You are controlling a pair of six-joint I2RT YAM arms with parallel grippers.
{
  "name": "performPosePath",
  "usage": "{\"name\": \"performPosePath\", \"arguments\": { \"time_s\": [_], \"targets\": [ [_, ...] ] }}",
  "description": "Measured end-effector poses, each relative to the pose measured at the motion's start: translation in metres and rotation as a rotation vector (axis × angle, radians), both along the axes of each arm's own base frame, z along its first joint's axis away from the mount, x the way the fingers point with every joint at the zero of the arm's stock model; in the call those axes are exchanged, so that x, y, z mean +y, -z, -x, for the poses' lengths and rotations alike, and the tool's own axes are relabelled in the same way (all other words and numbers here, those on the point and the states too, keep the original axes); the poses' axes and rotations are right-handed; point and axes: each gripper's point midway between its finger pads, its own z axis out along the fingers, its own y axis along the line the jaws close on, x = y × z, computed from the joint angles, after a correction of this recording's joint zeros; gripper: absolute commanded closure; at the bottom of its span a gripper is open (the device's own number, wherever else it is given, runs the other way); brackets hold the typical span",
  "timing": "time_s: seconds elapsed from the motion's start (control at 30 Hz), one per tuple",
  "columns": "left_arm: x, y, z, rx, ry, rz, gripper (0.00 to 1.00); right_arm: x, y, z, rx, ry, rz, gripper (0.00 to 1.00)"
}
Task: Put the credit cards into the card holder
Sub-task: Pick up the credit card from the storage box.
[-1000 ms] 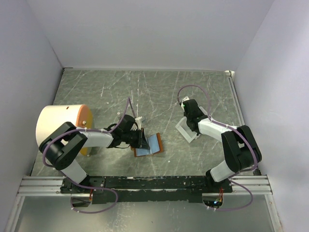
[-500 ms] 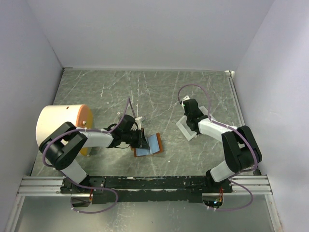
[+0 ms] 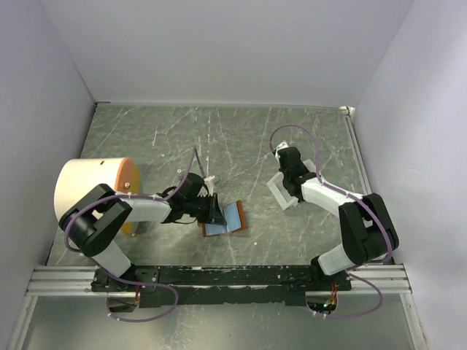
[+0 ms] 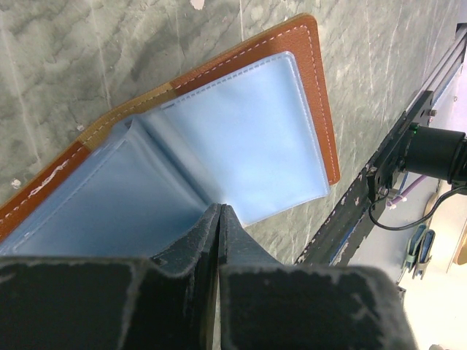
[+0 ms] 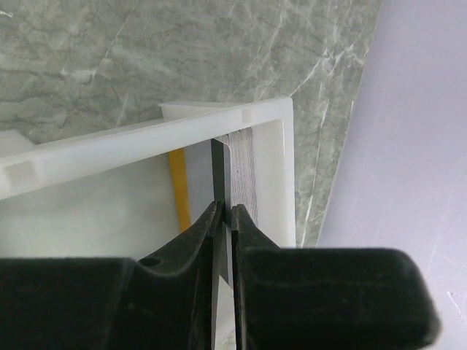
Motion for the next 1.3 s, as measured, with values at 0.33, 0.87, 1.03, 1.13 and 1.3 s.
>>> {"name": "performPosePath", "arguments": {
  "time_s": [0.33,0.87,1.03,1.13,1.3],
  "targets": [
    [0.0,0.0,0.0,0.0,0.0,0.001,0.88,0.007,-0.018,-0.002,-0.007,-0.001,-0.054,1.0],
    [0.0,-0.004,-0.002,-0.008,-0.012,0.003,0.88,0.045,-0.08,0.009,-0.061,-0.024,-0.366,1.0],
    [0.0,-0.008,-0.005,-0.024,-0.021,0.005,0.88,0.062,-0.112,0.015,-0.115,0.019,-0.538,1.0],
    [0.001,-0.008,-0.005,-0.026,-0.028,-0.001,0.88,0.07,-0.121,0.019,-0.127,0.075,-0.636,1.0],
    [0.003,-0.007,-0.007,-0.026,-0.044,-0.013,0.88,0.094,-0.131,0.036,-0.117,0.113,-0.862,1.0]
  ]
}}
